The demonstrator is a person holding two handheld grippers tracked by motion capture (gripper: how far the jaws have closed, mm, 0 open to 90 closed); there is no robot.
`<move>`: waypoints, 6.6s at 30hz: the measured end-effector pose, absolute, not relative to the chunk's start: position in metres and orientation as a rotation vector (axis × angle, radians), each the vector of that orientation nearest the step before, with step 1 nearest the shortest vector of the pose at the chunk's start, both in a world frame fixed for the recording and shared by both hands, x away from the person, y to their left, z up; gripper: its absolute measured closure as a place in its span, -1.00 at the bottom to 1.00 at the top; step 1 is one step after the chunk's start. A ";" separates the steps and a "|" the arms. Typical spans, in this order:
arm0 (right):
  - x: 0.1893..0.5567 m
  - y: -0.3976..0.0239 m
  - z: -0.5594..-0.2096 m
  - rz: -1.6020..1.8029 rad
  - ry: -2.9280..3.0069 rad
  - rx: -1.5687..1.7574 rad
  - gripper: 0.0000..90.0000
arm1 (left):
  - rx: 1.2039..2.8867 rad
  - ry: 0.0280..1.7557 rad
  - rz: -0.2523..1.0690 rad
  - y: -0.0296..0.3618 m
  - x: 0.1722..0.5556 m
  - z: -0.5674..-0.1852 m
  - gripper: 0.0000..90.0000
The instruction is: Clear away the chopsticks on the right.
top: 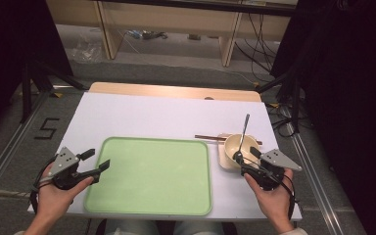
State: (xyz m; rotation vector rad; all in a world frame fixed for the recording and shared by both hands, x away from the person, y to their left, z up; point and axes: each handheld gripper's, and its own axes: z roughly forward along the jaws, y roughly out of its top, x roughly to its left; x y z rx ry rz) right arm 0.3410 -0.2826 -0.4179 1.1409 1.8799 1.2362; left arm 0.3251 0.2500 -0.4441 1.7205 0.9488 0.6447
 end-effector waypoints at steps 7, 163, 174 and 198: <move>0.344 -0.285 -0.420 1.241 1.873 1.155 -0.09 | 1.712 0.958 0.637 0.249 0.326 -0.444 -0.26; 0.549 -0.181 -0.428 0.262 2.464 1.550 1.00 | 1.726 0.927 0.597 0.249 0.321 -0.448 -0.21; 0.554 -0.179 -0.422 0.230 2.623 1.197 0.68 | 1.730 0.924 0.601 0.250 0.322 -0.448 -0.21; 0.556 -0.176 -0.429 0.147 2.706 1.075 0.59 | 1.733 0.917 0.603 0.250 0.322 -0.448 -0.21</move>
